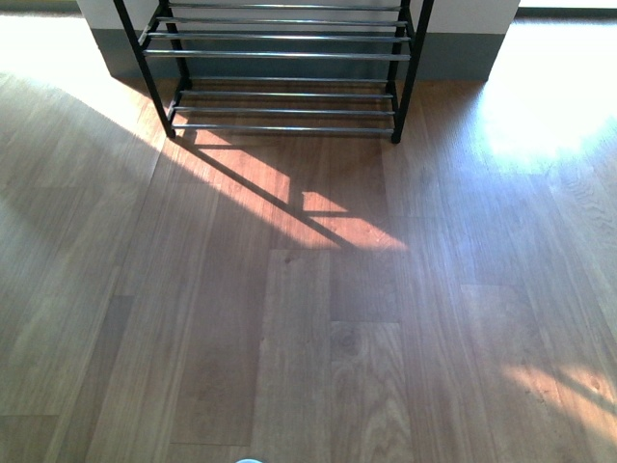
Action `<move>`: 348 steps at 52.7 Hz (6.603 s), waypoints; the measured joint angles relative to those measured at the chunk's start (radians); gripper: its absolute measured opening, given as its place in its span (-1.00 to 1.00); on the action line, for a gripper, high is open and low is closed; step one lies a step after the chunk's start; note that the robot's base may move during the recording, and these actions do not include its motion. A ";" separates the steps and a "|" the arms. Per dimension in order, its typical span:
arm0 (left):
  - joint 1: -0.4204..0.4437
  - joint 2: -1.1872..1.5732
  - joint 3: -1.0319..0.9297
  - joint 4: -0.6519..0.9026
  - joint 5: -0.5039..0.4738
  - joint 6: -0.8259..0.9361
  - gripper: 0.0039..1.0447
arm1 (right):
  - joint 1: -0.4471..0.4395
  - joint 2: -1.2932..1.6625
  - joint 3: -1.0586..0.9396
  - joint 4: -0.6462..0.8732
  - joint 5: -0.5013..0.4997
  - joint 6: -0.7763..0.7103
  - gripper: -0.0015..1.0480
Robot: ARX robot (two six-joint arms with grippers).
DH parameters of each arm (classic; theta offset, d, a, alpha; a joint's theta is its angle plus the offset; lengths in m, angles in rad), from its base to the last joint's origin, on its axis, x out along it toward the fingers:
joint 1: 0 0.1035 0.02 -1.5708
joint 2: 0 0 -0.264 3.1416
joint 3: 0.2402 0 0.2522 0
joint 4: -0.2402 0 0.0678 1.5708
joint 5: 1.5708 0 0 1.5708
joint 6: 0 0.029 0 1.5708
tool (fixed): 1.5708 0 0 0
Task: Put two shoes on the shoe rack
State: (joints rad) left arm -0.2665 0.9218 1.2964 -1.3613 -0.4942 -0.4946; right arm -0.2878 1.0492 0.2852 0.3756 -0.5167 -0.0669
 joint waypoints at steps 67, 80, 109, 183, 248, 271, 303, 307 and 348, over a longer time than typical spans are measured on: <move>0.000 0.000 -0.001 0.000 -0.003 0.000 -0.97 | 0.000 -0.001 0.000 0.000 -0.005 0.000 -0.96; 0.000 0.000 -0.002 0.000 0.005 0.000 -0.97 | 0.000 -0.001 0.000 0.000 0.005 0.000 -0.96; 0.000 -0.001 -0.001 0.000 0.008 -0.001 -0.97 | 0.000 -0.001 0.000 0.000 0.007 0.000 -0.96; 0.000 0.002 -0.002 0.000 0.007 0.000 -0.97 | 0.000 0.000 0.000 0.000 0.006 0.000 -0.96; 0.000 0.001 -0.002 0.000 0.007 0.000 -0.97 | 0.575 0.362 0.521 -0.217 0.434 0.253 -0.96; 0.000 0.001 -0.002 0.000 0.007 0.000 -0.97 | 0.691 0.837 0.901 -0.343 0.718 0.314 -0.96; 0.000 0.001 -0.002 0.000 0.008 0.000 -0.97 | 0.634 1.023 1.113 -0.416 0.723 0.323 -0.49; 0.000 0.001 -0.002 0.000 0.007 0.000 -0.97 | 0.626 0.974 1.052 -0.369 0.679 0.307 -0.19; 0.000 0.002 -0.002 0.000 0.008 0.000 -0.97 | 0.404 -0.018 0.072 0.292 0.571 0.085 0.46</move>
State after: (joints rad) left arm -0.2661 0.9234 1.2949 -1.3609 -0.4858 -0.4950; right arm 0.1165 1.0313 0.3576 0.6674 0.0540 0.0181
